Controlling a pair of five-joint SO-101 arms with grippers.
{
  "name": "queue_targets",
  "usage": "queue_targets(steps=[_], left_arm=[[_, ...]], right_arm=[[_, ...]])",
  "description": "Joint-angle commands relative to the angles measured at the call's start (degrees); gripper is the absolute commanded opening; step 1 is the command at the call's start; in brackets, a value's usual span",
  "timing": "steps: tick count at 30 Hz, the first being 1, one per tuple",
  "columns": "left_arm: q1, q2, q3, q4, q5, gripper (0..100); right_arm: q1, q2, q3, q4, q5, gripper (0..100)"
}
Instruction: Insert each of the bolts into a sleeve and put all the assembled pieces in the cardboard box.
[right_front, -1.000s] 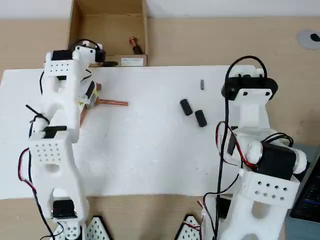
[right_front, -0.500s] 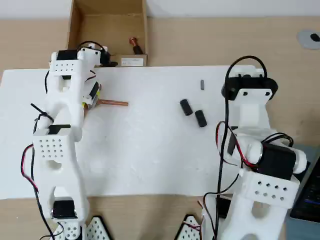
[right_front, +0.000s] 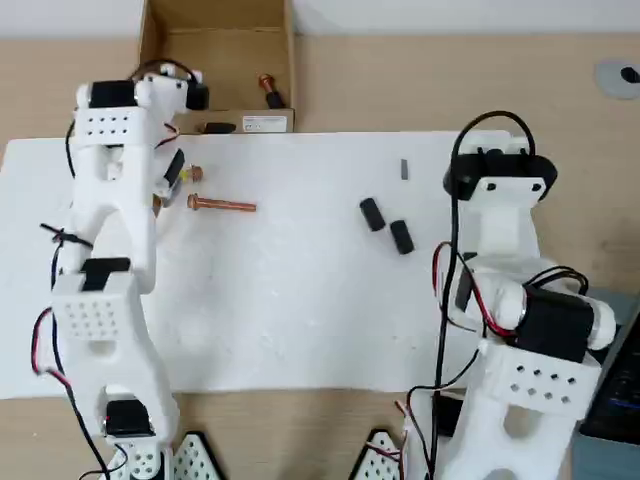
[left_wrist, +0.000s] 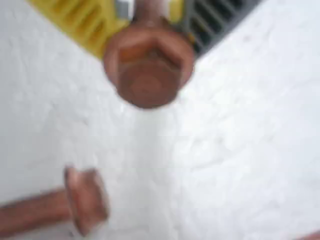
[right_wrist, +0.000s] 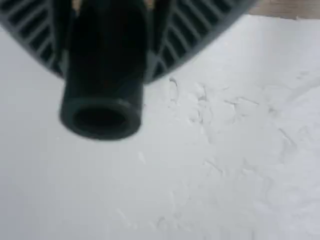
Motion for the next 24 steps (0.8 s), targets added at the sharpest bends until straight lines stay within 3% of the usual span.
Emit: queue_targets(steps=[1, 5, 12, 24], left_arm=[[0.3, -11.9, 4.5, 0.9, 0.1, 1], [0.5, -23.3, 13.5, 0.9, 0.8, 1], [1.4, -39.8, 28.0, -1.9, 8.4, 1], [4.3, -67.2, 64.4, -25.8, 17.6, 1]], right_arm=[[0.5, -1.2, -3.8, 0.3, -0.3, 1.0], [0.6, -1.2, -3.5, 0.3, -0.4, 1.0], [0.2, -1.2, -1.6, -2.9, -0.4, 1.0], [0.1, -1.2, 10.2, -16.2, -0.5, 1.0]])
